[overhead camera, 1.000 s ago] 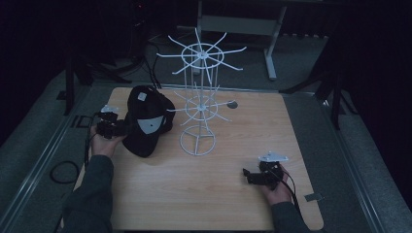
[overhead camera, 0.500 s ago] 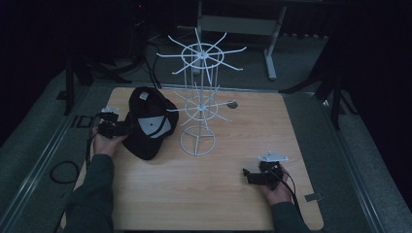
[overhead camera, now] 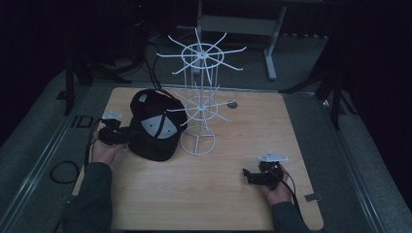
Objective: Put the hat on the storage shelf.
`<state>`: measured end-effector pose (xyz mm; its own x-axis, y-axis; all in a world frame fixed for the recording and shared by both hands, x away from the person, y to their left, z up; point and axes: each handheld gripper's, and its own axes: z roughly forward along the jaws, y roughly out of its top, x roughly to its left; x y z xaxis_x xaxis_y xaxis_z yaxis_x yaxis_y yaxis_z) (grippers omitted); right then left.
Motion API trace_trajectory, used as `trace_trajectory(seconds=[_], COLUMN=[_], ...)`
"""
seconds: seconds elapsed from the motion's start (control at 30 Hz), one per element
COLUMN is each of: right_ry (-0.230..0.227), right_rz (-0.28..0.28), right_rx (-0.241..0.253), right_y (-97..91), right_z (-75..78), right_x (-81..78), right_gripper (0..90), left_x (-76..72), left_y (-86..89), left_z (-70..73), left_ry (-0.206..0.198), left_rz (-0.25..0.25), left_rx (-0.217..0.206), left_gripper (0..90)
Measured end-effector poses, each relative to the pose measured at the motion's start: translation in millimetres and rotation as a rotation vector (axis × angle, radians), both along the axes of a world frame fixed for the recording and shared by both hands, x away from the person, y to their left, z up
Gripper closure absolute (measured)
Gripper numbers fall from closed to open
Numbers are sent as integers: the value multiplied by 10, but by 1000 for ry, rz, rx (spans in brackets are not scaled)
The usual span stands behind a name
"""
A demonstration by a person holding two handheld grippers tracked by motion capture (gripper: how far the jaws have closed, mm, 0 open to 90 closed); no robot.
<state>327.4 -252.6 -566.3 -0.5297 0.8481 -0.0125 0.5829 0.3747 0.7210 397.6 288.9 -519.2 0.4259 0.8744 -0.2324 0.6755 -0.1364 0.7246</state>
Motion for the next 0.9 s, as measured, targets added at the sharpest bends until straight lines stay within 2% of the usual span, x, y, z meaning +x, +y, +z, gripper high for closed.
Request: trace_trajectory(seconds=[0.07,0.13,0.23,0.3,0.37,0.43,0.47,0.7,0.9], right_ry=[1,1,2,2,2,2,2,2,1], right_rz=[-1,-1,-1,-1,-1,-1,-1,-1,-1], right_rx=[0,1,1,1,1,1,1,1,1], right_y=[0,1,1,1,1,1,1,1,1], right_z=[0,0,1,0,0,0,0,0,0], right_x=[-1,-1,-1,-1,-1,-1,-1,-1,-1], right_gripper=[131,131,131,131,131,131,131,131,131], left_x=[-14,-55,-167,-233,-252,-252,-224,-133,-88], left_y=[-20,-61,-130,-194,-241,-241,-308,-395,-466], left_z=[1,19,53,72,74,74,40,-9,-11], left_ry=[2,2,-1,-14,-14,-14,-1,38,89], left_rz=[-25,-48,-94,-113,-122,-122,-138,-162,-202], left_rx=[-5,10,-17,8,11,11,17,10,-26], left_gripper=[400,405,447,452,441,439,436,484,564])
